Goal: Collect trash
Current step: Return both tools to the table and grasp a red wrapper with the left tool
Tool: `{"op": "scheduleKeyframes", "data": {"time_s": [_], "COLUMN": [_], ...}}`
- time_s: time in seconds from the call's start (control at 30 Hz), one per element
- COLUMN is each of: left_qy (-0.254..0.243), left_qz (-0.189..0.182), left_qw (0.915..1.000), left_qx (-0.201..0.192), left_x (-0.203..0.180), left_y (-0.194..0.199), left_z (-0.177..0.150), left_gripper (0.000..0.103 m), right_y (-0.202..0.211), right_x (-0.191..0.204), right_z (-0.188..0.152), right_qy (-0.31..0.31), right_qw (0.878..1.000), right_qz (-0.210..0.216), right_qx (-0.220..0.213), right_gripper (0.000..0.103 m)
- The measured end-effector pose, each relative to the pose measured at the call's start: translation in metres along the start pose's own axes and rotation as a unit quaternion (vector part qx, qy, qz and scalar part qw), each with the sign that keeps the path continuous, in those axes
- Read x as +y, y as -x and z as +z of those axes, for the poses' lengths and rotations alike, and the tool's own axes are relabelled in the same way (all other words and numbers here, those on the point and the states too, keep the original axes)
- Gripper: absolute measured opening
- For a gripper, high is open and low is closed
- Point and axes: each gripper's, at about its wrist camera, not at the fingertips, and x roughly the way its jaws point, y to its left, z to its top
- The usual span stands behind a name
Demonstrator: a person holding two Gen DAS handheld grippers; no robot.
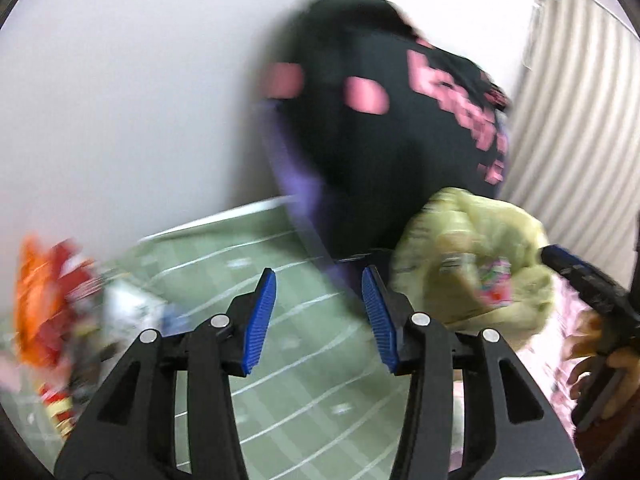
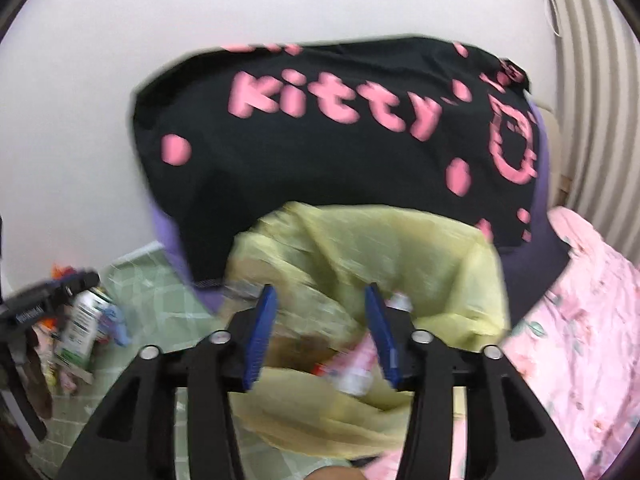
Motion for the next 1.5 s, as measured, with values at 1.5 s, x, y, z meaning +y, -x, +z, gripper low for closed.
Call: {"op": "scheduleKeyframes", "data": {"time_s": [1.5], "left_qy": [0.096], "left_qz": [0.062], "left_qw": [0.9913], "left_qx": [0.065], "left_x": [0.191], "left_y": [-0.001], "left_z": [-0.02], "left_gripper": [0.038], "right_y": [-0.082], "right_x": [0.195], "right_z": [-0.061], "right_qy": [0.169], "right_qw": [0.956], "right_qz": [0.203], "right_qx": [0.127], "right_gripper": [0.054]}}
